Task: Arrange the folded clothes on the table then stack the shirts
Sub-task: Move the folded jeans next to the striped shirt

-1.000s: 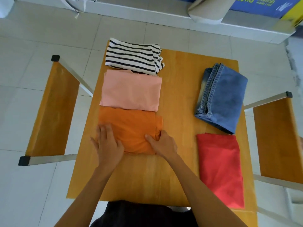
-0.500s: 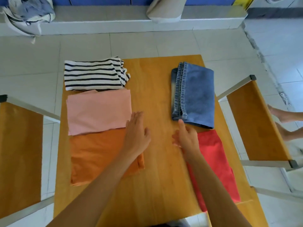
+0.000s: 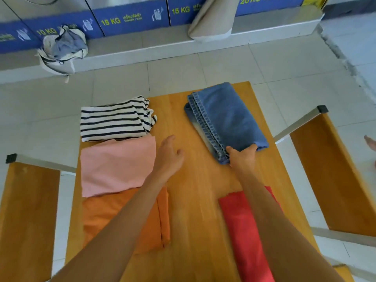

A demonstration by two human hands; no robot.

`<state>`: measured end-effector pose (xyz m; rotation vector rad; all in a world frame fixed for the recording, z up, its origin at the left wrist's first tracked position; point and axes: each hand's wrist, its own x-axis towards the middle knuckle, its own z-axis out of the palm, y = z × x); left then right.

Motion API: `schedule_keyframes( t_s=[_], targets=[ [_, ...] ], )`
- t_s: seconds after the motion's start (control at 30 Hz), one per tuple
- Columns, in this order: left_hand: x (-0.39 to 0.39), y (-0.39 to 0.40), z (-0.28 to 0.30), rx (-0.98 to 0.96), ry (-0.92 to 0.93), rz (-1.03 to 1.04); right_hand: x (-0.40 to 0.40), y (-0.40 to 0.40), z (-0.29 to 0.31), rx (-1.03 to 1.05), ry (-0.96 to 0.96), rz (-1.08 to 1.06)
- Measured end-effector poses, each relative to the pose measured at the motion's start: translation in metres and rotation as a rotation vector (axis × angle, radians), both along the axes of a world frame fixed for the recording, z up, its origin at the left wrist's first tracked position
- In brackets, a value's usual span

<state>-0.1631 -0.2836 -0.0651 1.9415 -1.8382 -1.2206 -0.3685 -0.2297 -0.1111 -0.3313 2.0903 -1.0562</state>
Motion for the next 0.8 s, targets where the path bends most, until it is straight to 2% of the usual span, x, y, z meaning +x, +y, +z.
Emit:
schedule_keyframes(
  t_s=[0.17,0.23,0.4,0.6,0.8],
  targets=[
    [-0.003,-0.046,0.000,-0.175,0.060,0.158,-0.041,-0.050,0.010,0.039,0.123,0.448],
    [-0.002,-0.067,-0.005,-0.184,0.082,0.235,-0.047,-0.075,0.017,0.054,0.184,0.565],
    [-0.001,-0.087,-0.025,-0.165,0.027,0.179,-0.043,-0.121,0.013,0.004,0.231,0.530],
    [0.006,-0.113,-0.046,-0.172,-0.012,0.273,-0.035,-0.168,0.001,0.013,0.303,0.618],
    [0.001,-0.107,-0.058,-0.229,-0.049,0.352,-0.030,-0.163,-0.004,-0.046,0.312,0.609]
  ],
)
